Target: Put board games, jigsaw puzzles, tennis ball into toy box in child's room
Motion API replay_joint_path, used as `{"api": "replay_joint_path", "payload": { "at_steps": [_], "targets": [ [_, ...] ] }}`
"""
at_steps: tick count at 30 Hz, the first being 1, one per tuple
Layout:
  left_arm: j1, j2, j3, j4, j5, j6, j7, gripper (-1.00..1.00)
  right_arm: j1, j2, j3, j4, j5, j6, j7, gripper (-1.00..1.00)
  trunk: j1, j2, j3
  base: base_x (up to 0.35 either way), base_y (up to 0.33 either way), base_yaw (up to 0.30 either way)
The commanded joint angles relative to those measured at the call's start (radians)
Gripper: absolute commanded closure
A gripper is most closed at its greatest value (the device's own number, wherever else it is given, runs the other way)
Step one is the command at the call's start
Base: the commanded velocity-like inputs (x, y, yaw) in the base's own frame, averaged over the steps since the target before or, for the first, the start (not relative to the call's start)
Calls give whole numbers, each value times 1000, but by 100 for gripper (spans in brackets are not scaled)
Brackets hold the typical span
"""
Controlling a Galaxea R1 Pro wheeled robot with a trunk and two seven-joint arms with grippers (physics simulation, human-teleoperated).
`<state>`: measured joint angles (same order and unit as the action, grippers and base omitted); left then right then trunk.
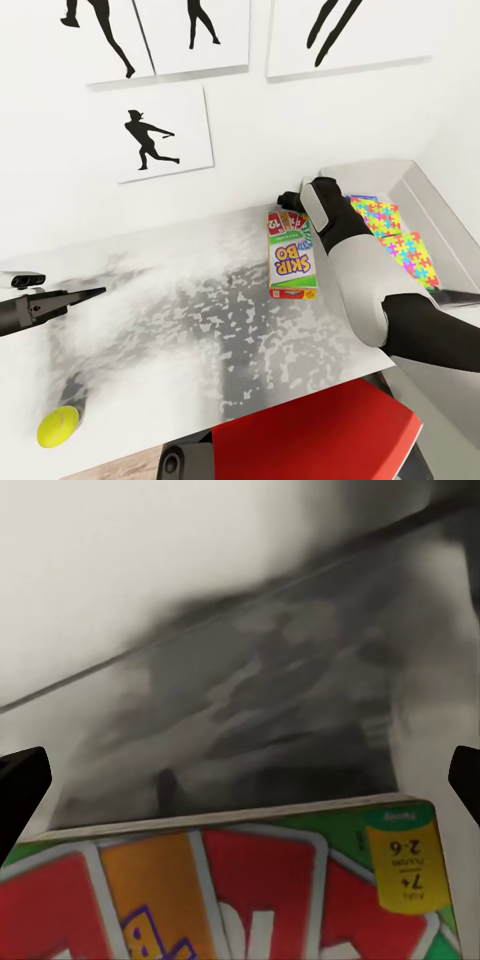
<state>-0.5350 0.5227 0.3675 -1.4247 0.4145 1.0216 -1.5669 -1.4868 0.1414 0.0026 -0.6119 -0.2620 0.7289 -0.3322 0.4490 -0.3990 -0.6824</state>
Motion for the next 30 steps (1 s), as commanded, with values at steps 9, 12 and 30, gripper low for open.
{"api": "replay_joint_path", "payload": {
  "at_steps": [9, 12, 30],
  "targets": [
    [-1, -1, 8, 0, 5, 12, -4, -100, 5, 2, -1, 6, -14, 8, -6, -100, 1, -1, -1, 0, 0, 0],
    [-2, -2, 8, 0, 6, 12, -4, -100, 5, 4, -1, 11, -10, 22, -9, -100, 1, -1, -1, 0, 0, 0],
    [-3, 0, 7, 0, 6, 12, -4, -100, 6, -13, 0, -5, -6, 24, -11, -100, 1, -1, -1, 0, 0, 0]
  ]
}}
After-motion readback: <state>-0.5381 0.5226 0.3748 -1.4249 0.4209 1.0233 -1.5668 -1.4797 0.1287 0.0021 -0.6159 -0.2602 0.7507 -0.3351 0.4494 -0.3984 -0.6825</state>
